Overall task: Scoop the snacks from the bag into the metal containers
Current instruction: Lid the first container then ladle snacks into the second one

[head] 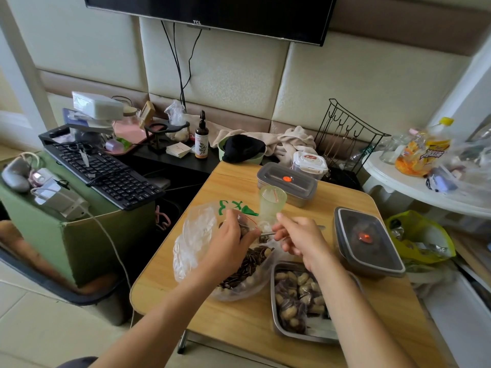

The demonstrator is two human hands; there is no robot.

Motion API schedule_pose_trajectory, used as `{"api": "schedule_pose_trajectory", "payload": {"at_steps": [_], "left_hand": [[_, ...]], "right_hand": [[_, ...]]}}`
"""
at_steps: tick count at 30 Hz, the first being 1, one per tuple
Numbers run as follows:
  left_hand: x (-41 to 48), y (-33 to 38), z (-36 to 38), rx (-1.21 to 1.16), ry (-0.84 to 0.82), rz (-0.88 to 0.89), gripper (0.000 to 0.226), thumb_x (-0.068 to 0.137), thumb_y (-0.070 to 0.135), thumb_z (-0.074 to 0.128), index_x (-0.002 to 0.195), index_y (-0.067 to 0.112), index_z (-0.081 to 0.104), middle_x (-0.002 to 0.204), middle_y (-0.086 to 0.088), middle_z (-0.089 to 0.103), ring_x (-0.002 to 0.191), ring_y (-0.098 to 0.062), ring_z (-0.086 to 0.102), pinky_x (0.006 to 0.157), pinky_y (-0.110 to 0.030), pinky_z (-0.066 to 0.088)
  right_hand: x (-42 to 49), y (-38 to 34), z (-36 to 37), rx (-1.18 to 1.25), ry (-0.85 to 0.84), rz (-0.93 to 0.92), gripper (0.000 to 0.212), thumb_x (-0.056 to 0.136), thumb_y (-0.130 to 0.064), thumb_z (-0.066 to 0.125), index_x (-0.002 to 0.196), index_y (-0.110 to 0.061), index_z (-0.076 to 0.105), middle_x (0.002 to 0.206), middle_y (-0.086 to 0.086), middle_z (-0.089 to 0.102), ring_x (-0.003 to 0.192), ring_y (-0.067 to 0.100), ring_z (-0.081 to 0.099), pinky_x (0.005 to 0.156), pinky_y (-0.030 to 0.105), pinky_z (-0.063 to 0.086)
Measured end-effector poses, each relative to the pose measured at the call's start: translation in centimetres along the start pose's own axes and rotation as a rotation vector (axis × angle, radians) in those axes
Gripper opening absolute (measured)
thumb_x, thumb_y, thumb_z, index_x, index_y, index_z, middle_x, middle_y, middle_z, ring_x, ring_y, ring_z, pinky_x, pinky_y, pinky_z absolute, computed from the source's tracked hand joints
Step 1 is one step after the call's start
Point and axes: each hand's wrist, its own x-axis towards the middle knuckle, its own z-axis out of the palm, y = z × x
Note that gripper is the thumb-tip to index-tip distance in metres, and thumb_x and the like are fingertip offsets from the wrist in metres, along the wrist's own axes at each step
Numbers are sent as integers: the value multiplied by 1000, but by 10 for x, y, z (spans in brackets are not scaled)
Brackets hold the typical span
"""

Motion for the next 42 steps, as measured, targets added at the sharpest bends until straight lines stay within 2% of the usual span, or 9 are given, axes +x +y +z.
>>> {"api": "schedule_pose_trajectory", "payload": {"at_steps": [3, 5, 8, 13, 17, 23, 32, 36, 42], "left_hand": [[1, -2, 1, -9, -16, 8, 33, 101, 34, 61, 113, 12, 40, 97, 1, 61, 84, -16, 62, 76, -34, 53], [1, -3, 1, -10, -13, 27, 31, 103, 30, 59, 113, 10, 38, 100, 6, 58, 86, -12, 63, 76, -35, 56], [-1, 0, 0, 11, -16, 4, 26, 105, 17, 56, 114, 8, 34, 99, 12, 47, 81, -6, 55, 66, -18, 49], [-2, 0, -4, -98, -79, -63, 47, 96, 23, 71, 119, 12, 32, 106, -4, 51, 86, -4, 58, 75, -13, 50], [-2, 0, -13, -381, -142, -188, 41, 95, 21, 72, 124, 19, 43, 115, -6, 65, 98, -17, 71, 88, -34, 61], [2, -4, -22, -349, -17, -167, 6, 96, 25, 72, 98, 20, 72, 94, 0, 77, 90, -14, 74, 86, -41, 62], [0, 2, -20, -542, 0, -240, 16, 99, 29, 68, 103, 14, 70, 96, -5, 78, 94, -21, 75, 84, -42, 63], [-2, 6, -21, -559, 13, -249, 19, 101, 31, 64, 109, 15, 71, 96, -1, 78, 88, -11, 75, 73, -26, 62], [-3, 8, -23, -587, -63, -225, 22, 95, 36, 71, 107, 18, 76, 100, -4, 78, 96, -21, 75, 89, -44, 62]], "right_hand": [[-7, -11, 12, -205, -105, -310, 19, 102, -38, 61, 98, -23, 72, 95, -2, 72, 58, 11, 61, 60, 29, 55], [-12, -14, 19, -314, -203, -400, 14, 99, -45, 64, 98, -34, 72, 107, -8, 68, 76, 8, 66, 74, 31, 58], [-15, -11, 24, -456, -199, -403, 7, 95, -45, 70, 94, -38, 72, 115, -10, 61, 102, 5, 62, 90, 28, 52], [-19, -9, 19, -400, -42, -435, 9, 96, -25, 72, 87, -25, 72, 86, -10, 73, 66, 6, 70, 65, 26, 58], [-16, -8, 13, -477, -20, -546, 9, 94, -23, 74, 87, -28, 74, 88, -16, 73, 85, -1, 67, 70, 11, 48], [-17, -8, 5, -435, -60, -576, 9, 92, -20, 75, 88, -27, 76, 86, -14, 74, 82, 1, 67, 69, 11, 48], [-14, -6, 11, -112, -65, -409, 18, 90, -26, 80, 103, -26, 68, 92, -5, 78, 89, 9, 73, 78, 27, 58], [-14, -1, 16, -19, -94, -324, 9, 92, -31, 77, 92, -23, 77, 91, -2, 78, 87, 11, 71, 75, 29, 54], [-17, -5, 15, 76, -99, -343, 8, 98, -21, 71, 91, -20, 75, 91, 0, 78, 92, 12, 72, 81, 20, 53]]}}
